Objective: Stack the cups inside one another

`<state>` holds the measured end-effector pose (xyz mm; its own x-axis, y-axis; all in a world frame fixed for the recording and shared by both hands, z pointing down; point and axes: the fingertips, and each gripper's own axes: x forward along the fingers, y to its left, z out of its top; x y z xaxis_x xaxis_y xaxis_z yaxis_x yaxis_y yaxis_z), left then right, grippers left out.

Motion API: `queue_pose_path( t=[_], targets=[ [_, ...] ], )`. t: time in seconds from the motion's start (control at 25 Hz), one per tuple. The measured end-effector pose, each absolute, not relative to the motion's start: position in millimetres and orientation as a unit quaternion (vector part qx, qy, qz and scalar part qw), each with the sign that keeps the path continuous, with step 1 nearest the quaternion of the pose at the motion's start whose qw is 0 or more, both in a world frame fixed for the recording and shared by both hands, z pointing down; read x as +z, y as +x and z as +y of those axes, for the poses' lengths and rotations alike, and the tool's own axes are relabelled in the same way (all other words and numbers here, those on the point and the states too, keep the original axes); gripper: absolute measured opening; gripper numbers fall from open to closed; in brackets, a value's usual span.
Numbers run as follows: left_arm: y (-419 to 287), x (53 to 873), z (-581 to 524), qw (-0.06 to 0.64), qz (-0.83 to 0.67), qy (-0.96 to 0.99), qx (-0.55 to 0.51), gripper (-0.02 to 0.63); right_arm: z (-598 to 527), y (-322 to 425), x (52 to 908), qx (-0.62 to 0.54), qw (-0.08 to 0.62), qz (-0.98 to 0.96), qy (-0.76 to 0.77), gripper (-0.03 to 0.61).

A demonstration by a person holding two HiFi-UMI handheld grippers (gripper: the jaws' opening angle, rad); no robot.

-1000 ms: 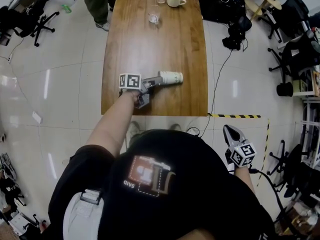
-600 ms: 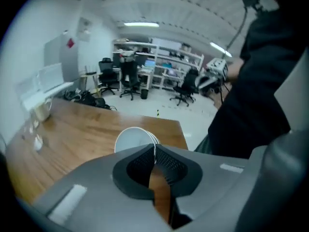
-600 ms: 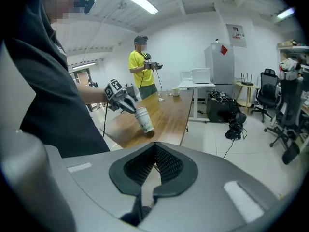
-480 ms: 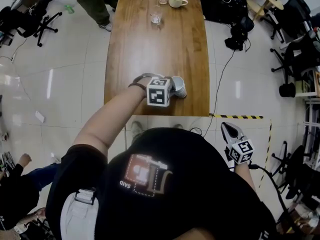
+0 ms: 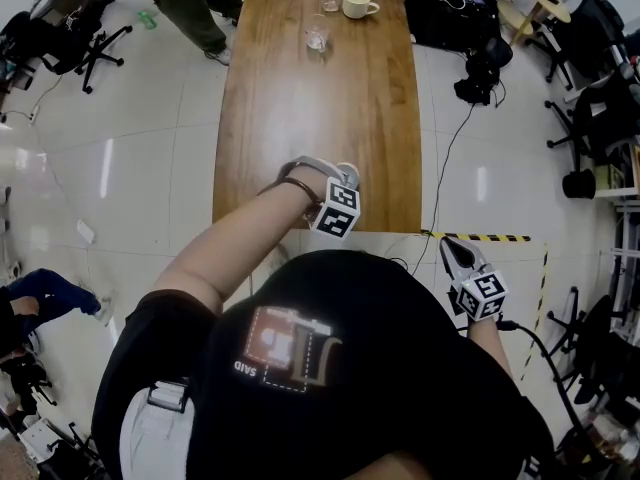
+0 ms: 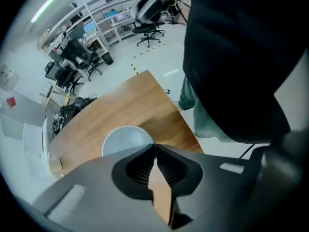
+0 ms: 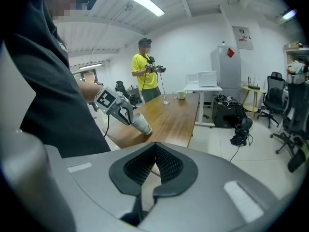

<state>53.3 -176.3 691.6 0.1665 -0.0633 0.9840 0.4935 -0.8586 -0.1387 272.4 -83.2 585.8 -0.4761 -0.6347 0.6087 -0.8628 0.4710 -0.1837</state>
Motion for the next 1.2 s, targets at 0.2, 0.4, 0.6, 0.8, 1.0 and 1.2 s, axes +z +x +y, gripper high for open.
queue_pose_path(
  t=[0.2, 0.4, 0.6, 0.8, 1.0, 1.2],
  targets=[
    [38.8, 694.3, -202.5, 0.148, -0.079, -0.763, -0.624, 0.023, -89.6, 269.2, 583.7, 0.239, 0.224, -0.830, 0.451, 0.014],
    [35.2, 664.4, -223.8, 0.140, -0.039, -0.790, -0.596, 0.021, -93.5, 271.8, 583.8, 0.237, 0.216, -0.832, 0.453, 0.014],
    [38.3, 661.2, -233.0, 0.157, -0.034, -0.786, -0.597, 0.023, -92.9, 271.9, 584.1, 0.238, 0.216, -0.832, 0.453, 0.015],
    [50.0, 655.3, -237.2, 0.158, -0.016, -0.801, -0.577, 0.023, -93.7, 274.2, 580.7, 0.236, 0.214, -0.830, 0.457, 0.014],
    [34.2, 634.8, -239.7, 0.068, 0.076, -0.861, -0.497, 0.023, -96.7, 276.2, 583.1, 0.236, 0.210, -0.831, 0.458, 0.014],
    [-16.4, 586.9, -238.8, -0.114, 0.227, -0.927, -0.278, 0.023, -112.5, 270.2, 581.4, 0.233, 0.199, -0.839, 0.450, 0.015]
  ],
)
